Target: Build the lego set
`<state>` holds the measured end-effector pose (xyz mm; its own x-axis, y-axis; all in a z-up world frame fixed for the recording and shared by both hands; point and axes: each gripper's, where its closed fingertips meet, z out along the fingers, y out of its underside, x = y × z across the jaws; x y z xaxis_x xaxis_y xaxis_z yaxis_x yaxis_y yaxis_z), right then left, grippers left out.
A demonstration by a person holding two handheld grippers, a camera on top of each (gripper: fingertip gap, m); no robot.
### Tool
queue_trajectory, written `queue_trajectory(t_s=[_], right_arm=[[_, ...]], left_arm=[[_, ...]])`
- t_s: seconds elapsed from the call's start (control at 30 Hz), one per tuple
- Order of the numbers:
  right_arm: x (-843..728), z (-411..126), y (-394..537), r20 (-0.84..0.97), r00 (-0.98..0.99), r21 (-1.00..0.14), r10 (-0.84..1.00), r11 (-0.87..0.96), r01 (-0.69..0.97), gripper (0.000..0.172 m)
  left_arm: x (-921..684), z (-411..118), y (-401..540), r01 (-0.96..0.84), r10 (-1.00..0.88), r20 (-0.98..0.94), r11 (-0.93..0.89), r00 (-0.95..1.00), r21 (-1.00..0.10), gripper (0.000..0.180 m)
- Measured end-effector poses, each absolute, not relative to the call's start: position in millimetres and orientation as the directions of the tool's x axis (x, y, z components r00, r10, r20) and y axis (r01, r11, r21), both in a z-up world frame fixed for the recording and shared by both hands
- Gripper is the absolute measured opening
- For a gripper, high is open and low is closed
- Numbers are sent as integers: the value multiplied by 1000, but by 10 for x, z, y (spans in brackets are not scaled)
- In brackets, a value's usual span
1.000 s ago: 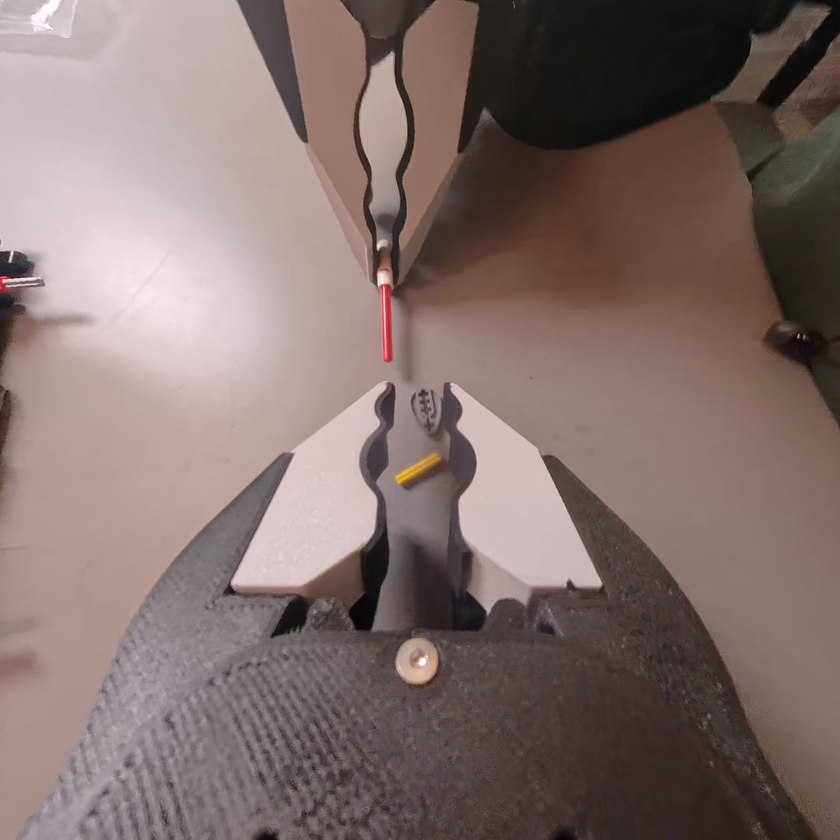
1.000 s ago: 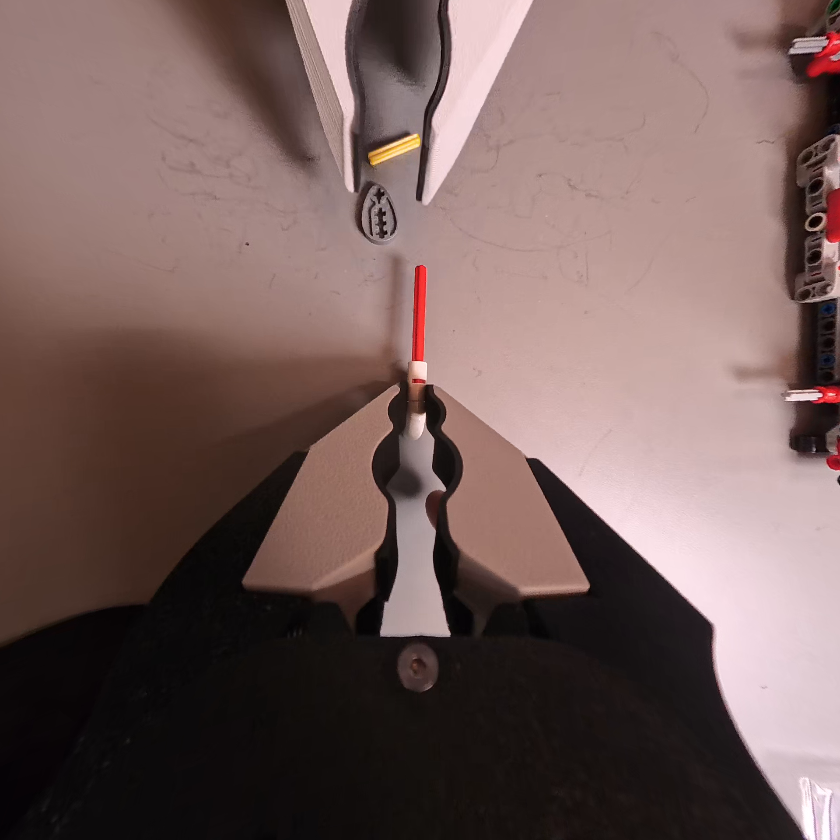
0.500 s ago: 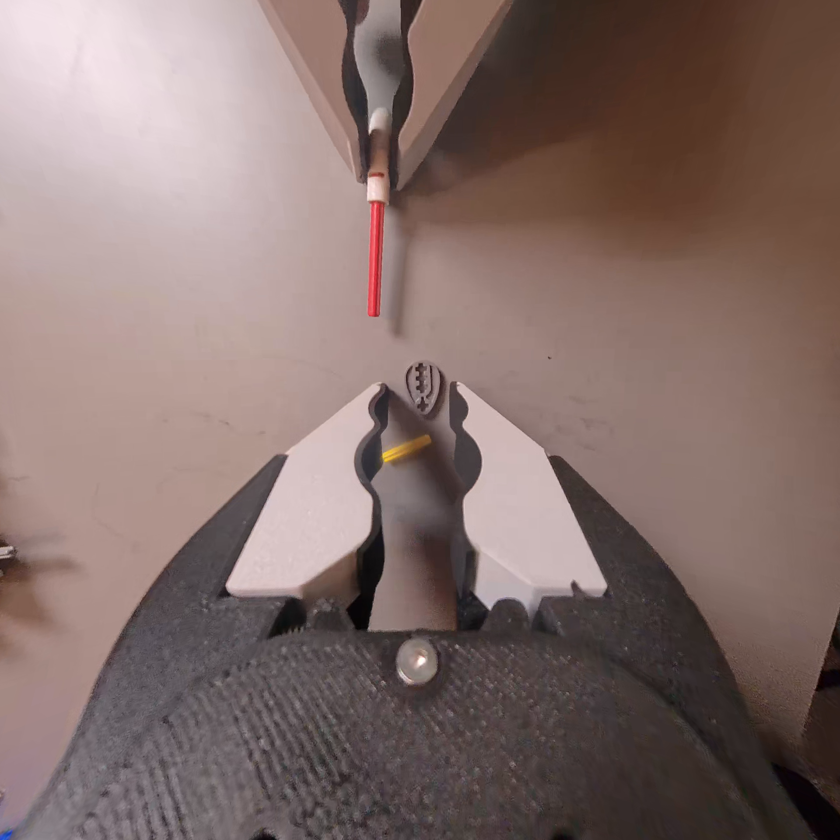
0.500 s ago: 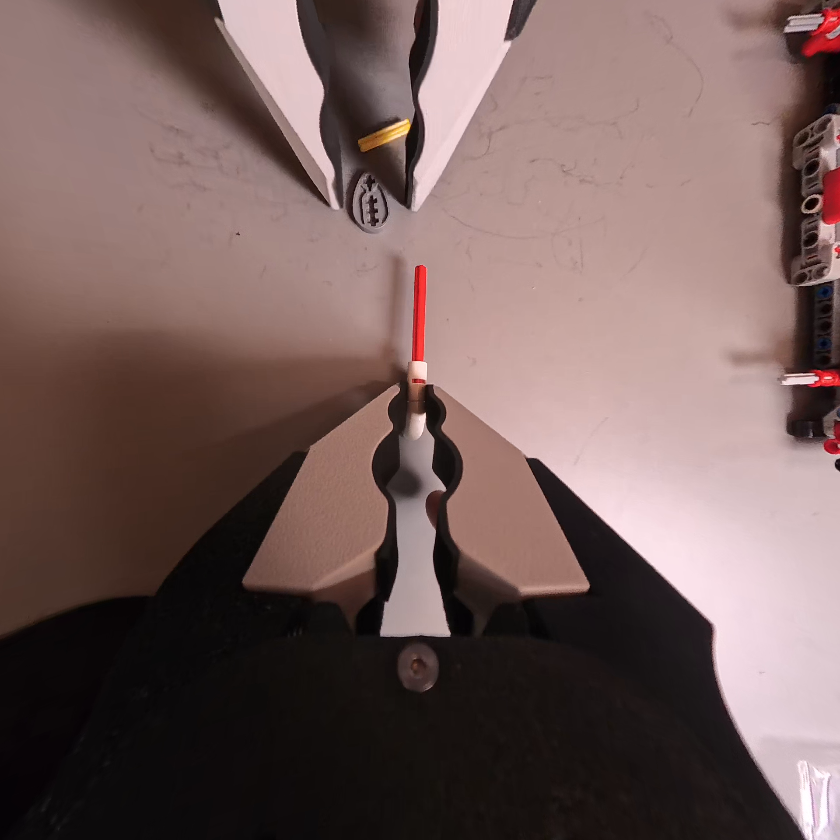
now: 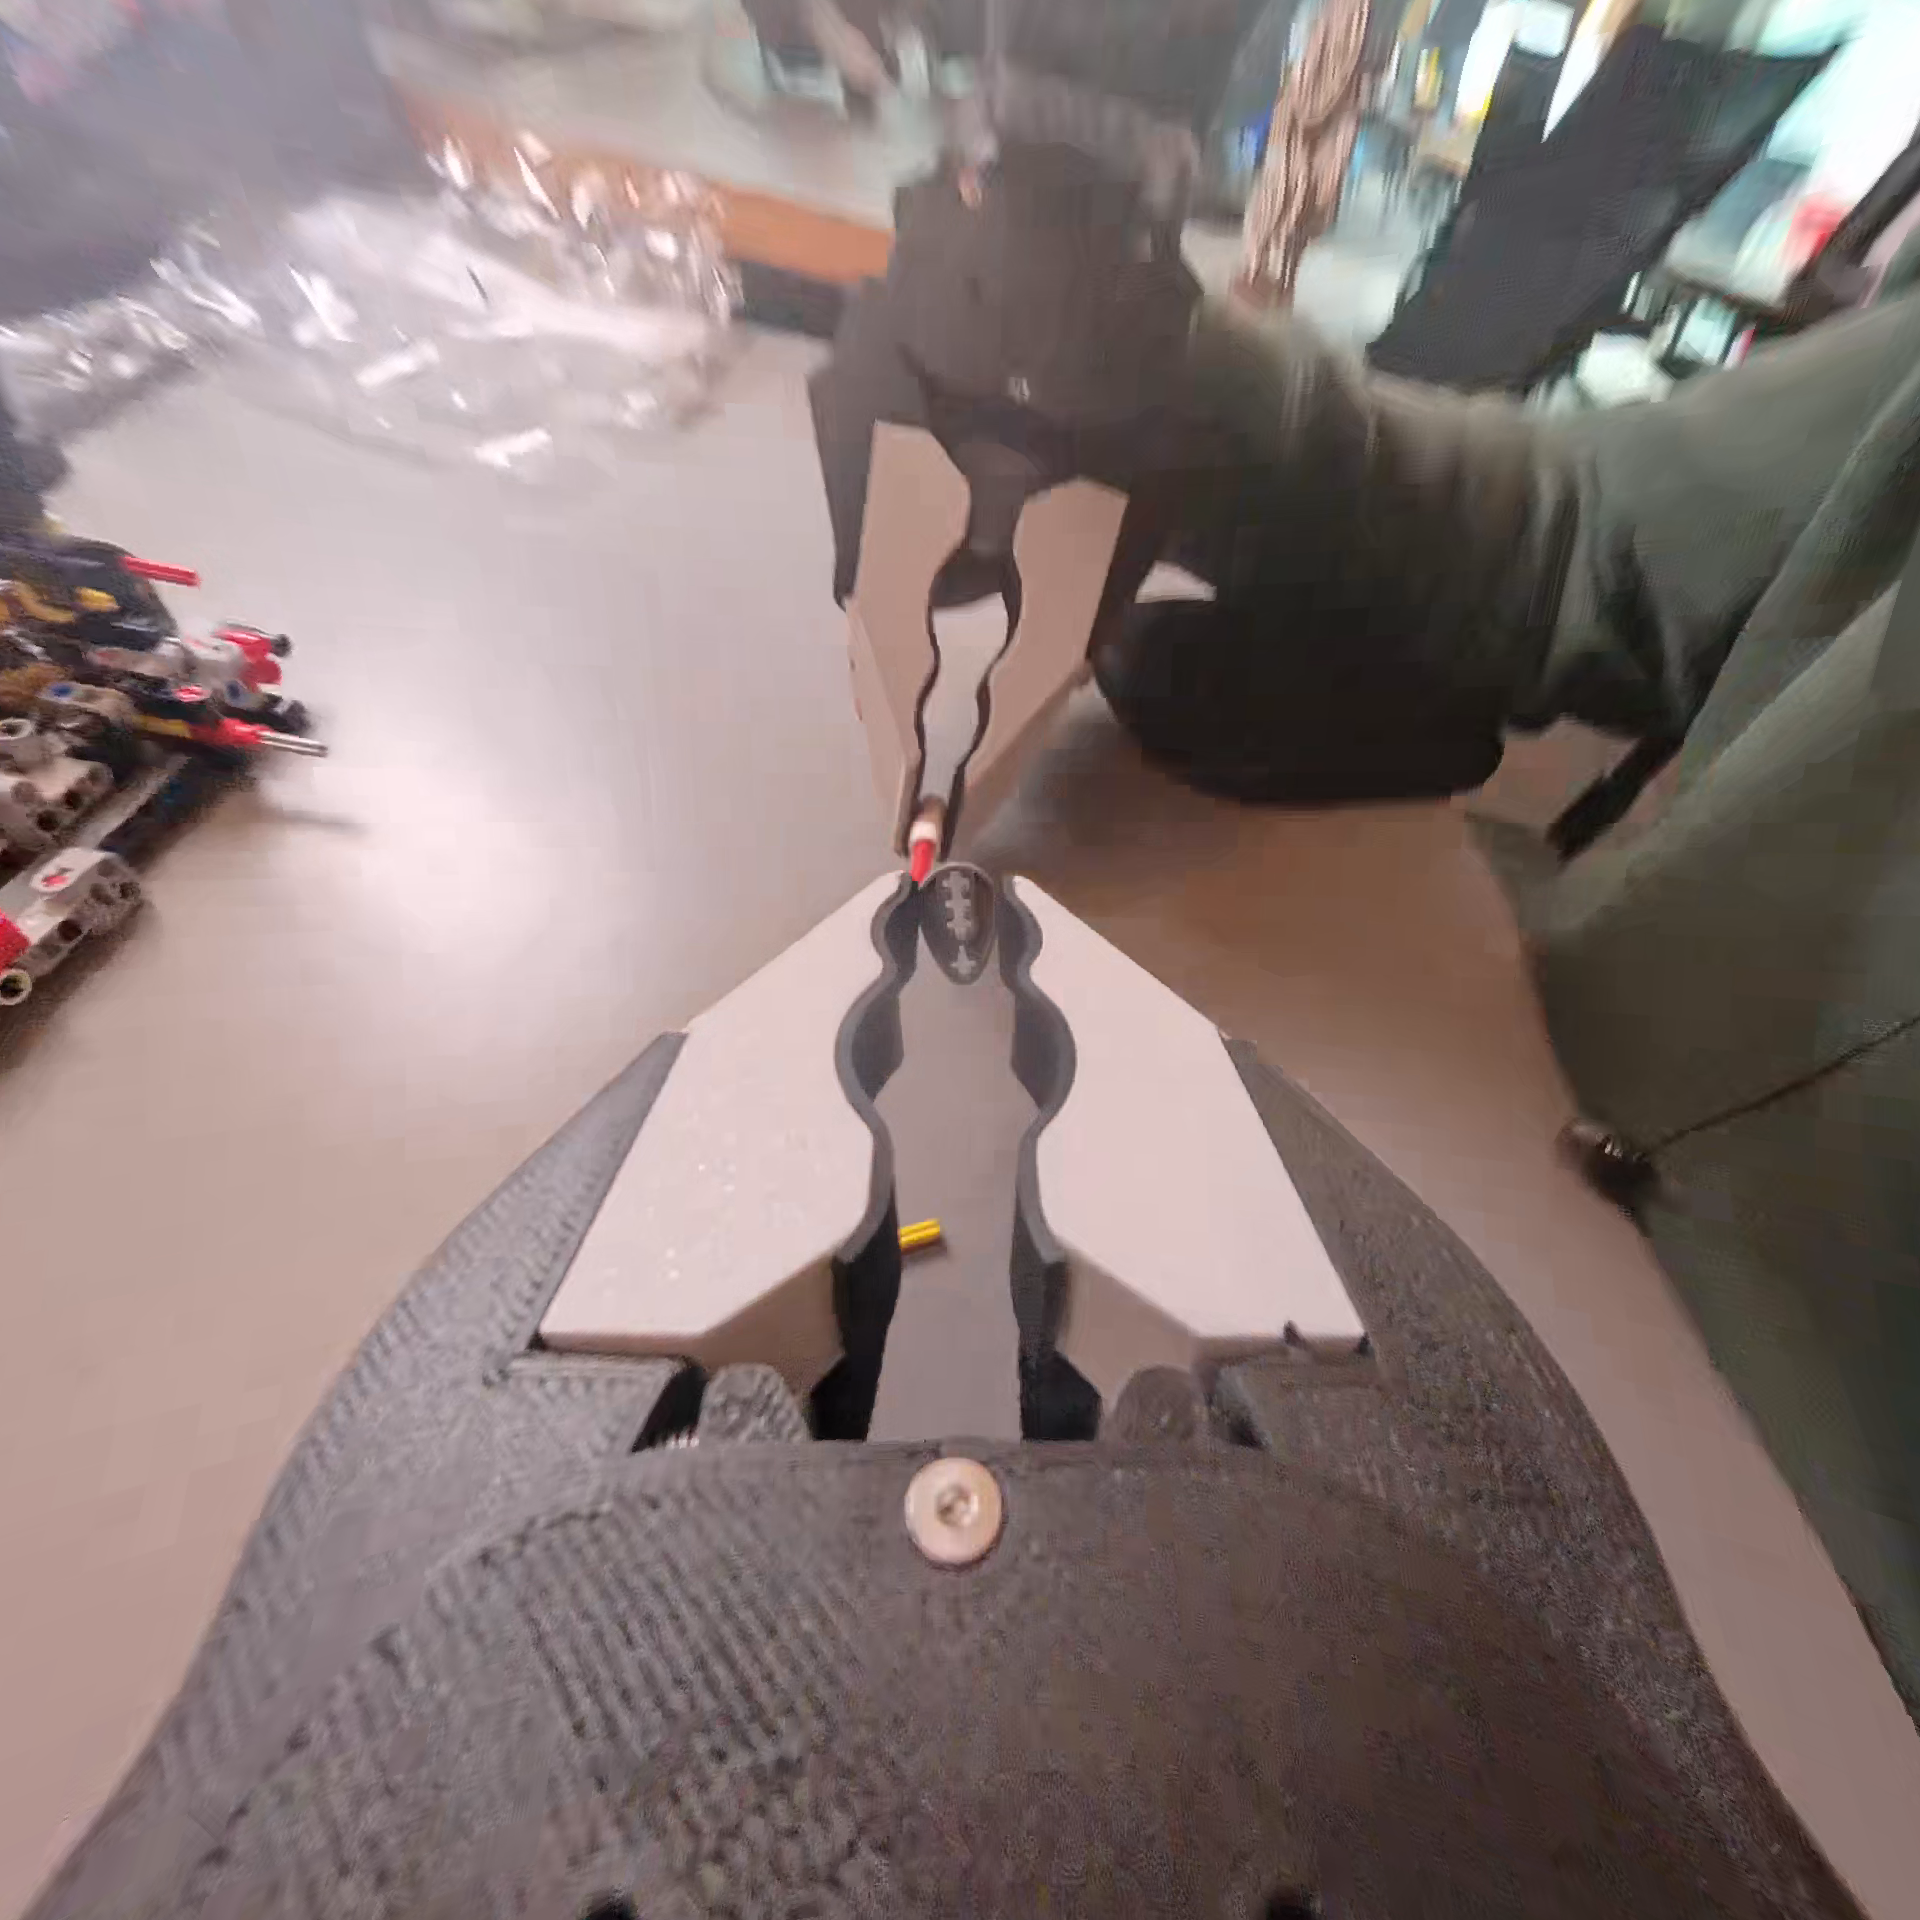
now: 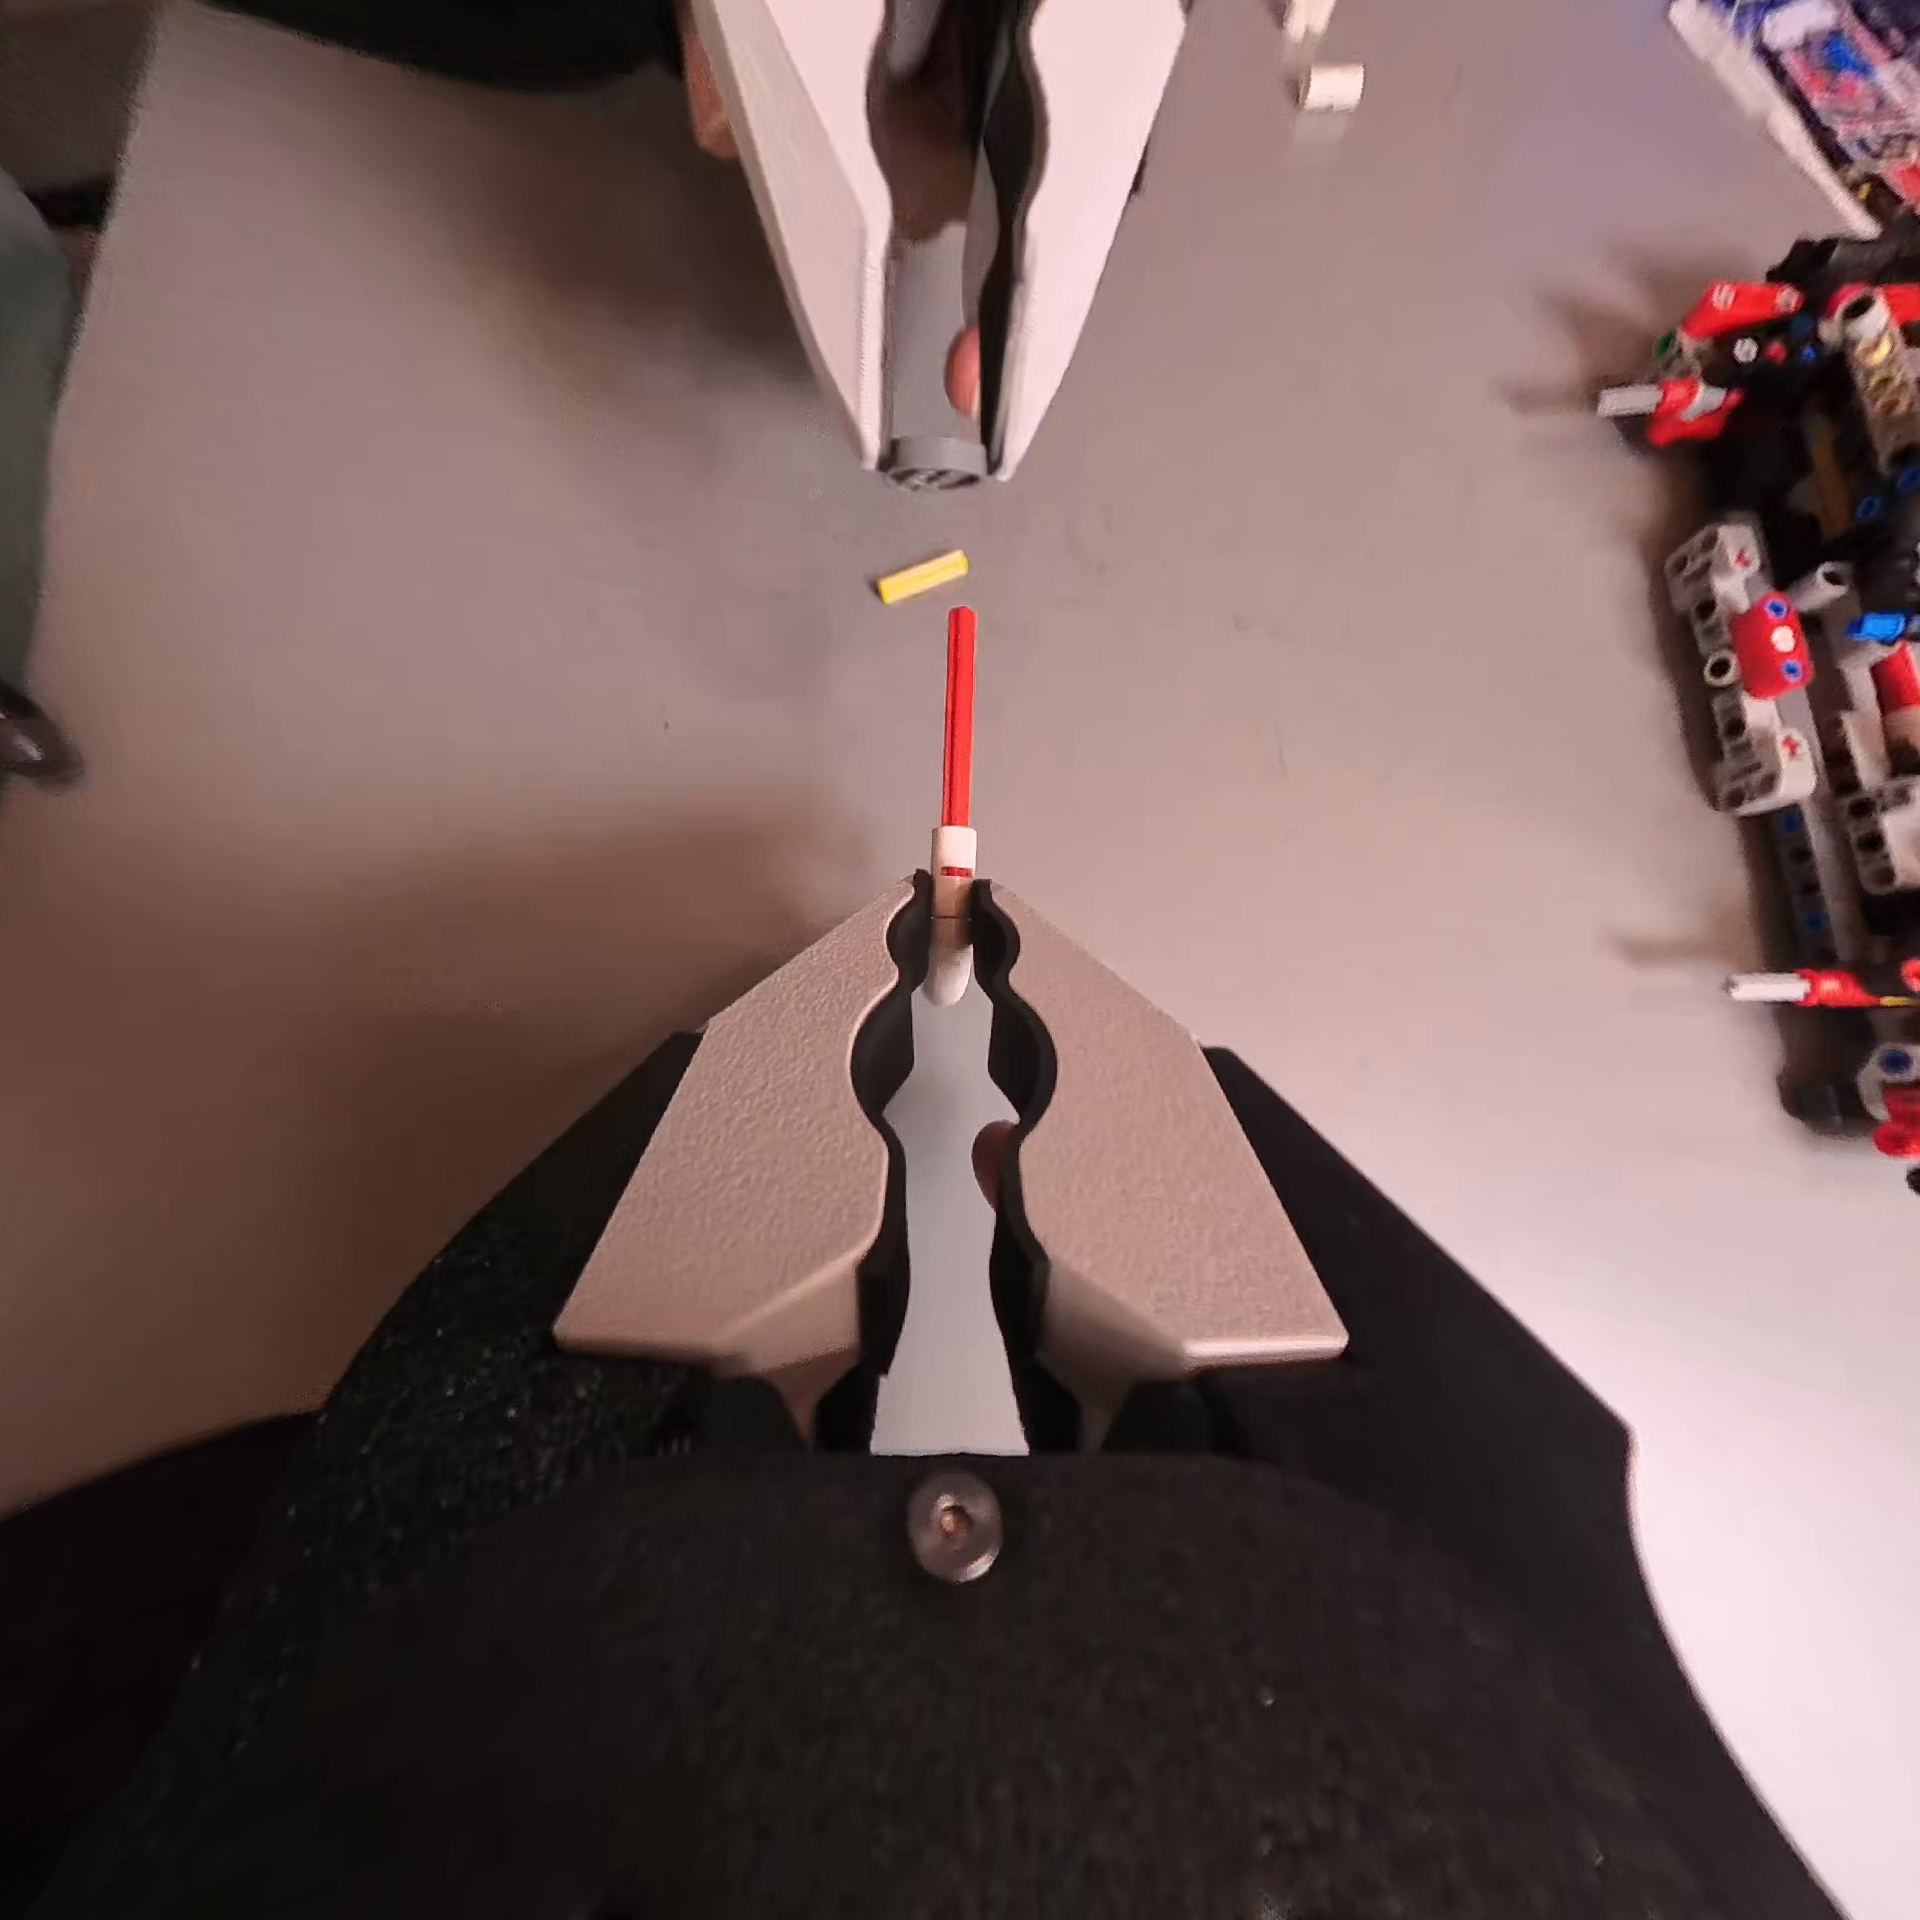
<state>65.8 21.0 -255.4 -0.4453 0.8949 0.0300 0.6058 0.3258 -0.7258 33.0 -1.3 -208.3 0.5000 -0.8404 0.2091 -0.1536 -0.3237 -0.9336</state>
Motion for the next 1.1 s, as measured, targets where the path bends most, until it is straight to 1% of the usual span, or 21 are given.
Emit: queue_trajectory(t_s=[0.07, 0.23, 0.5, 0.77, 0.93, 1.1], right_arm=[[605, -2515, 167, 27, -453, -753, 891, 316, 577, 4], [538, -2451, 101, 14, -460, -790, 888, 292, 539, 4], [511, -2329, 81, -4, -470, -847, 883, 247, 471, 4], [415, -1996, 64, 9, -450, -928, 893, 176, 330, 5], [378, -1908, 17, 65, -429, -918, 901, 223, 329, 5], [362, -1915, -13, 102, -411, -889, 906, 268, 370, 5]], left_arm=[[268, -2060, -38, -93, -834, 233, -319, 500, -943, 13], [275, -2109, -68, -123, -849, 212, -306, 484, -944, 13], [252, -1994, -54, -83, -849, 168, -240, 501, -967, 13], [179, -1651, -78, 80, -849, 158, -136, 504, -987, 13], [155, -1521, -143, 176, -871, 186, -117, 455, -977, 12], [117, -1482, -158, 263, -884, 269, -174, 383, -949, 12]])
